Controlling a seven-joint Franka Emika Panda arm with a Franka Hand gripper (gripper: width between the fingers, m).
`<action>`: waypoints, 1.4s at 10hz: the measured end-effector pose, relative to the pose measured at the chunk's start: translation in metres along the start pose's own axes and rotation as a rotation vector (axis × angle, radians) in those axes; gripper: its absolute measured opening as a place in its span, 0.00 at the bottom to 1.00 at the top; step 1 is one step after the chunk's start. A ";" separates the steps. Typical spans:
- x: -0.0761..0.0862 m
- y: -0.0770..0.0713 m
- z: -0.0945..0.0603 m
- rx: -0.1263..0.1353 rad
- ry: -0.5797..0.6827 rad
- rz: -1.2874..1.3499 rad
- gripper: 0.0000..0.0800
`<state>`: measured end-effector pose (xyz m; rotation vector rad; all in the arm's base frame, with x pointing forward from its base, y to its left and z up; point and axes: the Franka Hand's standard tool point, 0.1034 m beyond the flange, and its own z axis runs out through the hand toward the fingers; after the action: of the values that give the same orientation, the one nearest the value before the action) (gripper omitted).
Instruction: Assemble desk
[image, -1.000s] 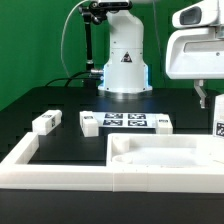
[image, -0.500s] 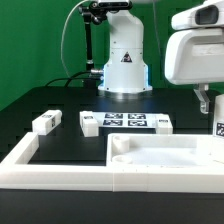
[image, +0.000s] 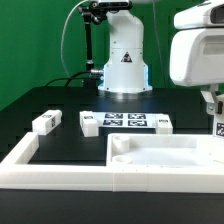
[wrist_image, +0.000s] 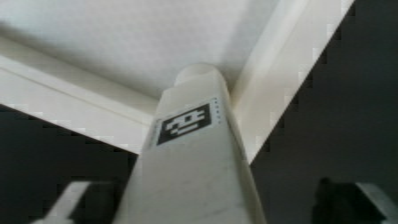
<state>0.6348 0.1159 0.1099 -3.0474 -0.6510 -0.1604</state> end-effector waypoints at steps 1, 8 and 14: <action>0.000 0.000 0.000 0.000 0.000 0.000 0.50; -0.001 0.002 0.002 -0.002 0.013 0.529 0.36; -0.003 -0.001 0.002 -0.005 -0.005 1.218 0.36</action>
Offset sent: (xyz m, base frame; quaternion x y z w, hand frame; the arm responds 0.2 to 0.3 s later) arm 0.0000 0.0000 0.0000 0.0000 0.0000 0.0000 1.0000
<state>0.6319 0.1159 0.1074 -2.8285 1.1904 -0.1057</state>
